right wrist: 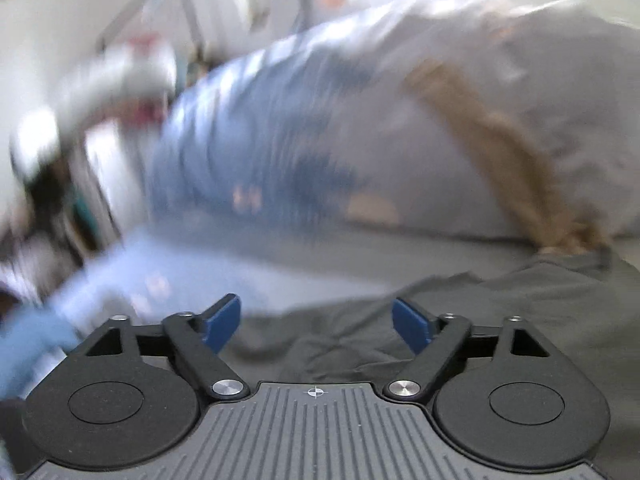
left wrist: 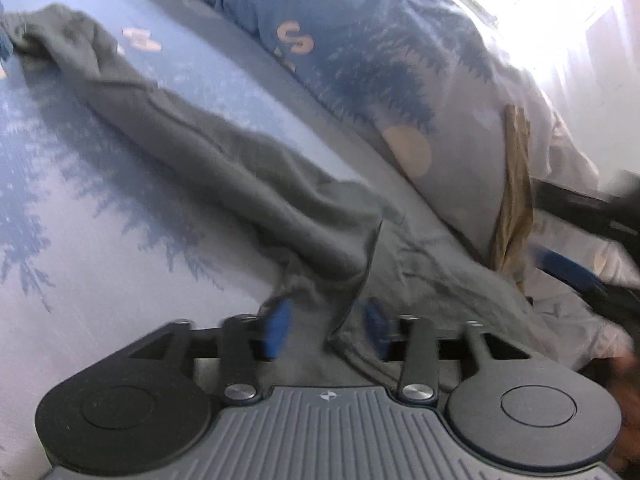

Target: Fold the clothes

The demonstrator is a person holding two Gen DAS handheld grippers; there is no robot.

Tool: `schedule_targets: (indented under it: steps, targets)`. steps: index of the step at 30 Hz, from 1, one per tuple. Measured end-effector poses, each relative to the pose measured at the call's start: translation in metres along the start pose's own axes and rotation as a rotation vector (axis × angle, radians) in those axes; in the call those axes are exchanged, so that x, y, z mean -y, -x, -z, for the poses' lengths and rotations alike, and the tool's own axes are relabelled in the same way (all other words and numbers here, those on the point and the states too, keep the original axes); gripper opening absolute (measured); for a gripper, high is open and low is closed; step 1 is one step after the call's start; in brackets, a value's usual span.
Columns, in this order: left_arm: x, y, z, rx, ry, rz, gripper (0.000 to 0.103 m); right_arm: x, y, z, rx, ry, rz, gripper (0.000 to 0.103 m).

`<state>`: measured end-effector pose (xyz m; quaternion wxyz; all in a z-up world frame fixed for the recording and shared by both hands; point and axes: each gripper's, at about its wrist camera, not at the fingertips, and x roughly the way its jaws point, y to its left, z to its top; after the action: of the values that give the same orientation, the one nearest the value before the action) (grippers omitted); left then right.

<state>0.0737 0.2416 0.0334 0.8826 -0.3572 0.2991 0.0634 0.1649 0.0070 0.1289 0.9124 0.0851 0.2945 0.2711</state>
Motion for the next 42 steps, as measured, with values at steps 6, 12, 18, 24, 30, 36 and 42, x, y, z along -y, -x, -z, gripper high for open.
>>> schedule_targets:
  steps: [6, 12, 18, 24, 30, 36, 42]
  targets:
    - [0.021, 0.005, 0.004, 0.007, -0.082, 0.079, 0.077, 0.089, 0.125, 0.043, 0.151, -0.079, 0.206, 0.100]
    - [0.036, 0.008, 0.015, 0.004, -0.133, 0.096, 0.083, 0.164, 0.168, 0.104, 0.005, -0.035, 0.504, 0.100]
    - [0.044, 0.002, 0.028, -0.015, -0.188, 0.081, 0.089, 0.170, 0.138, 0.138, -0.114, 0.111, 0.532, 0.098]
    - [0.042, -0.003, 0.031, -0.022, -0.185, 0.067, 0.089, 0.191, 0.127, 0.148, -0.153, -0.044, 0.496, 0.026]
    - [0.036, 0.006, 0.025, -0.007, -0.145, 0.067, 0.089, 0.188, 0.154, 0.146, -0.179, -0.202, 0.601, 0.059]
    - [0.017, 0.041, 0.003, 0.088, -0.007, 0.070, 0.089, 0.127, 0.174, 0.101, -0.098, -0.056, 0.561, 0.065]
    - [-0.002, 0.098, -0.033, 0.278, -0.027, -0.042, 0.102, -0.006, 0.131, 0.024, -0.019, 0.286, 0.282, 0.082]
